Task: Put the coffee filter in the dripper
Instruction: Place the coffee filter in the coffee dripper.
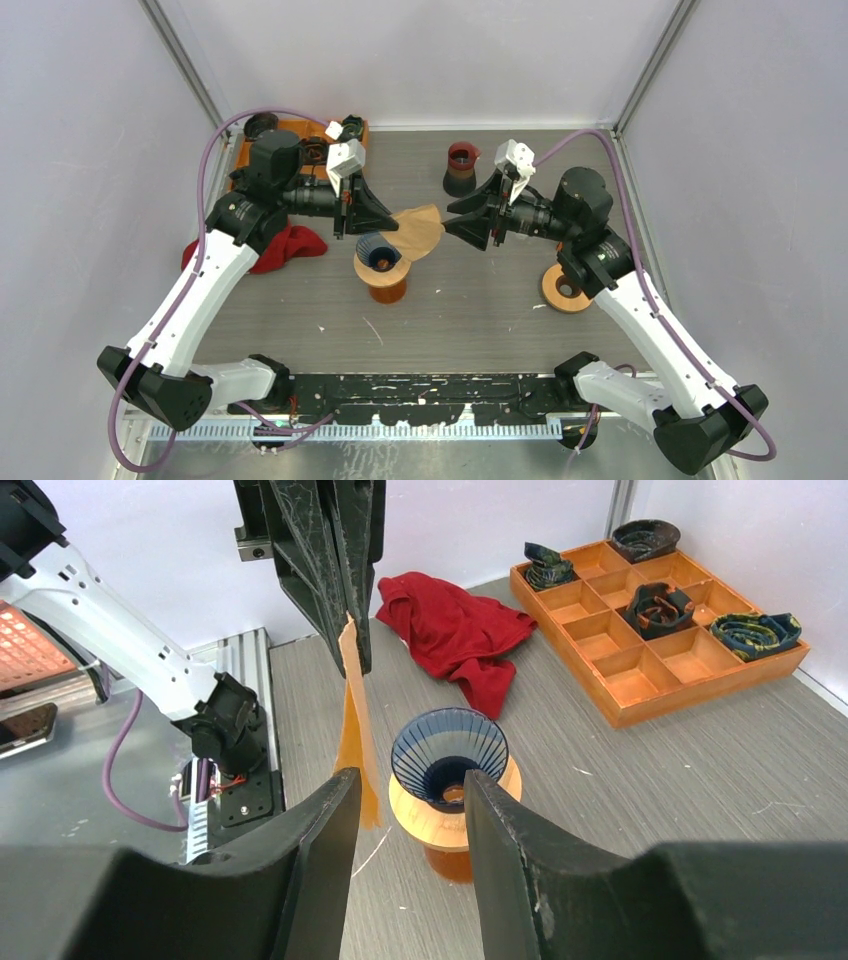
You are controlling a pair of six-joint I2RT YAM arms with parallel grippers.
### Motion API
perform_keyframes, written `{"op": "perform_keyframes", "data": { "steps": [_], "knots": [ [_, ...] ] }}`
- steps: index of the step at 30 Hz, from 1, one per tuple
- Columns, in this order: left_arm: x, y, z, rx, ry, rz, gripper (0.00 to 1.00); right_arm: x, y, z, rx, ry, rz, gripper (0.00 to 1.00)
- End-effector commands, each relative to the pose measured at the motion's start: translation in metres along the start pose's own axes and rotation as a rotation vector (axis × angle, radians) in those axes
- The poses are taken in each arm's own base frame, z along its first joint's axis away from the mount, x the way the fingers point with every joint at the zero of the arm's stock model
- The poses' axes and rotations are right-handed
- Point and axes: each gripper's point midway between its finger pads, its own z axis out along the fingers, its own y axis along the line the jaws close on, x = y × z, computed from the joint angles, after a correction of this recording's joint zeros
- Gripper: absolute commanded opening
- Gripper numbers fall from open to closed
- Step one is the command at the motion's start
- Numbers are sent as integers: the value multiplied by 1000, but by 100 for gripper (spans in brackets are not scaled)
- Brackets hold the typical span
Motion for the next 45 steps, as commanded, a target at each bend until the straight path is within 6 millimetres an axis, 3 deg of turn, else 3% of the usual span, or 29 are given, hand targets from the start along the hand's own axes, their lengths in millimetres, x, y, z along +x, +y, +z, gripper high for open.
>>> {"op": "perform_keyframes", "data": {
  "steps": [1,28,37,45],
  "knots": [
    [-16,-11,-3,43,-42,51,0,-12,4,3,-39,-47,-31,49],
    [-44,-20,1,81,-208,42,0,-1,17,16,-205,-53,26,44],
    [-38,-24,6,96,-213,30,0,-1,24,20,-252,-63,32,32],
    [-35,-23,6,74,-229,34,0,1,25,20,-259,-62,33,4]
  ]
}}
